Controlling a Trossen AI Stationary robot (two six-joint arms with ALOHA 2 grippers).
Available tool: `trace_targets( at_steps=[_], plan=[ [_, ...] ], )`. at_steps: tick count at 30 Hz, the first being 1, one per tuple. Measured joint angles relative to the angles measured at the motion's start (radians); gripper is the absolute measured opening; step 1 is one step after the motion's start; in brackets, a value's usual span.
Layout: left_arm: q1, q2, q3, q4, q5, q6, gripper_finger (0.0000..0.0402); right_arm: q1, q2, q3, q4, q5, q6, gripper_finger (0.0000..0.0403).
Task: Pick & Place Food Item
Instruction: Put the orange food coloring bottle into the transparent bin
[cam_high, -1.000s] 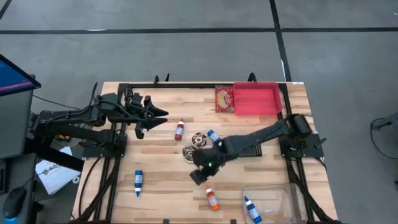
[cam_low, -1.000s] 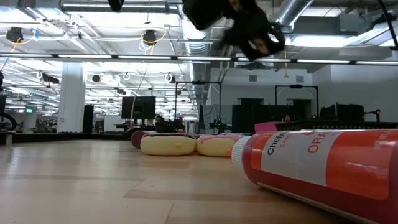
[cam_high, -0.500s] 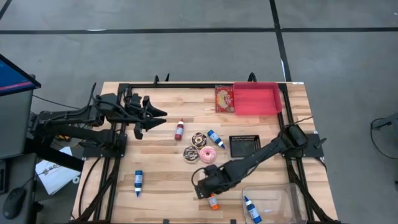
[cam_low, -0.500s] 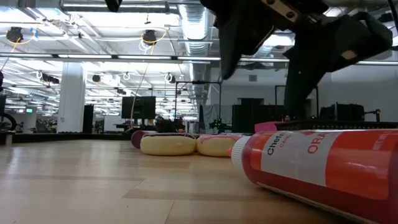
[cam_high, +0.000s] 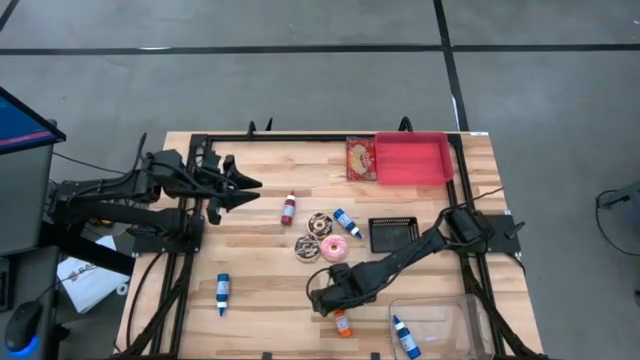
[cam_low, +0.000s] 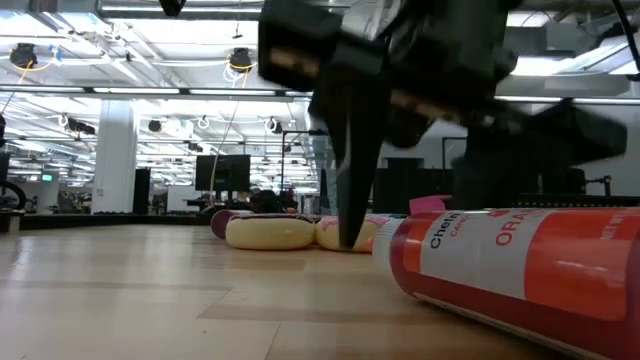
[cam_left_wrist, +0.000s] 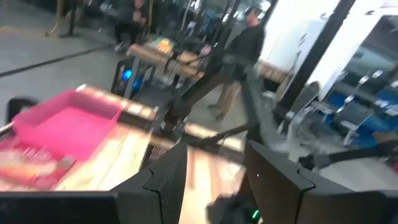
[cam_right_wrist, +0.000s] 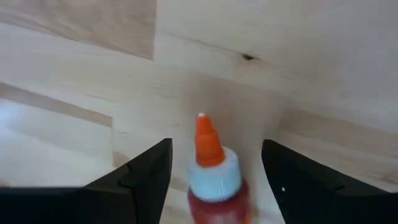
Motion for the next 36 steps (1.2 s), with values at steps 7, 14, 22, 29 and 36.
trace_targets(
  at_steps=[7,14,22,29,36],
  plan=[
    [0.000,-0.047,0.000,-0.005,0.051,-0.007,0.0159,-0.011,0.040,0.005,0.005,-0.044,0.028,0.0240],
    [-0.023,-0.072,-0.001,-0.003,0.101,-0.052,0.0159,-0.009,0.041,0.003,-0.017,-0.057,0.042,0.0214],
    [-0.100,-0.077,-0.001,-0.004,0.094,-0.051,0.0159,-0.009,0.041,0.000,-0.037,-0.067,0.018,0.0133],
    [-0.133,-0.076,-0.001,-0.006,0.084,-0.052,0.0159,-0.009,0.041,0.000,-0.040,-0.066,0.005,0.0107],
    [-0.148,-0.077,-0.001,-0.005,0.069,-0.051,0.0159,-0.010,0.047,0.062,-0.092,0.003,-0.064,0.0116]
  ],
)
